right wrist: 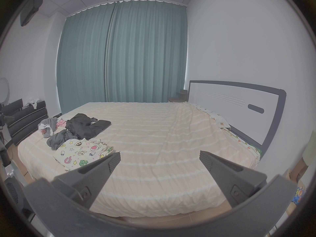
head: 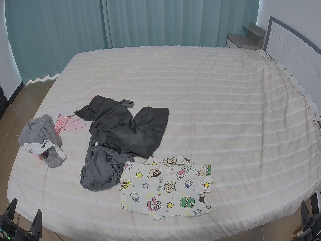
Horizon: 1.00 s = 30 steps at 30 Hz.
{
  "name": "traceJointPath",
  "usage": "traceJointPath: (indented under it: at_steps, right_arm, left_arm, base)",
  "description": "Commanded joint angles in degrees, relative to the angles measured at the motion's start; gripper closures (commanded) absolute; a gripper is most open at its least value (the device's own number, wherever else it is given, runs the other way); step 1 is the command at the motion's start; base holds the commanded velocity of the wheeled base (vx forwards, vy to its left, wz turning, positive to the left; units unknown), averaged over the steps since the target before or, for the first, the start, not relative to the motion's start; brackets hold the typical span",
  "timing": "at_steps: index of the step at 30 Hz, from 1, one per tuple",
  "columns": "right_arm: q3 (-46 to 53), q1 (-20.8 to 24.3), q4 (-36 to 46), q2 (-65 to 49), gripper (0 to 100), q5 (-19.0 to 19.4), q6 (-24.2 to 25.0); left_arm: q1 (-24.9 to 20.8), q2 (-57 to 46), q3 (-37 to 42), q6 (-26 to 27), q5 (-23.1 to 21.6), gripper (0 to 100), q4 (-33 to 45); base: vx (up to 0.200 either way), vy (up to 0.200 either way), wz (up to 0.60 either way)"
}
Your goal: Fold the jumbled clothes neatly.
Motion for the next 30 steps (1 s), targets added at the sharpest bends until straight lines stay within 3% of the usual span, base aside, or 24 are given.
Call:
traceJointPath:
  at_steps: [1,2,3,4,6,11,14,17,19,23,25,27,30]
  right_arm:
    - [-0.56,-0.46,0.28,1.32,0,-0.98,0.67]
    - [-0.56,-0.46,0.28,1.32,0,-1.06,0.93]
    - [-0.47,-0.72,-0.16,1.32,0,-3.35,5.42]
    - [-0.56,-0.64,-0.07,1.32,0,-3.7,6.91]
    - [-0.56,-0.64,0.11,1.32,0,-3.09,6.47]
    - [-0.47,-0.72,0.19,1.76,0,7.55,3.83]
    - [-0.3,-8.19,-0.16,7.03,0,9.57,1.29]
    - [0.32,-12.59,-1.3,7.29,0,16.34,0.49]
    - [1.11,-12.24,-3.06,3.87,0,20.82,3.57]
    - [1.99,-11.8,-5.69,4.75,0,23.81,7.61]
    - [1.81,-8.55,-5.34,4.75,0,28.12,6.56]
    - [1.73,-5.03,-5.08,5.45,0,28.64,3.83]
    - [1.73,-3.71,-5.08,5.8,0,28.82,3.22]
  left_arm:
    - [-1.27,-3.41,0.57,-0.15,-0.16,0,0.01]
    - [-1.27,-3.41,0.57,-0.06,-0.16,0,0.01]
    - [-1.27,-3.41,0.57,0.11,-0.16,0,0.01]
    - [-1.27,-3.41,0.57,-0.06,-0.16,0,0.01]
    - [-1.27,-3.41,0.57,0.11,-0.16,0,0.01]
    - [-1.27,-3.41,0.57,0.02,-0.16,0,0.01]
    - [-1.27,-3.41,0.57,0.02,-0.16,0,0.01]
    - [-1.27,-3.41,0.57,0.11,-0.16,0,0.01]
    - [-1.27,-3.41,0.57,0.02,-0.16,0,0.01]
    - [-1.27,-3.41,0.57,0.11,-0.16,0,0.01]
    - [-1.27,-3.41,0.57,0.02,-0.16,0,0.01]
    - [-1.27,-3.41,0.57,0.11,-0.16,0,0.01]
    - [-1.27,-3.41,0.57,0.02,-0.16,0,0.01]
  base:
    - [0.0,0.0,0.0]
    - [0.0,0.0,0.0]
    - [0.0,0.0,0.0]
    - [0.0,0.0,0.0]
    - [0.0,0.0,0.0]
    - [0.0,0.0,0.0]
    - [0.0,0.0,0.0]
    - [0.0,0.0,0.0]
    - [0.0,0.0,0.0]
    - [0.0,0.0,0.0]
    - [0.0,0.0,0.0]
    - [0.0,0.0,0.0]
    - [0.0,0.0,0.0]
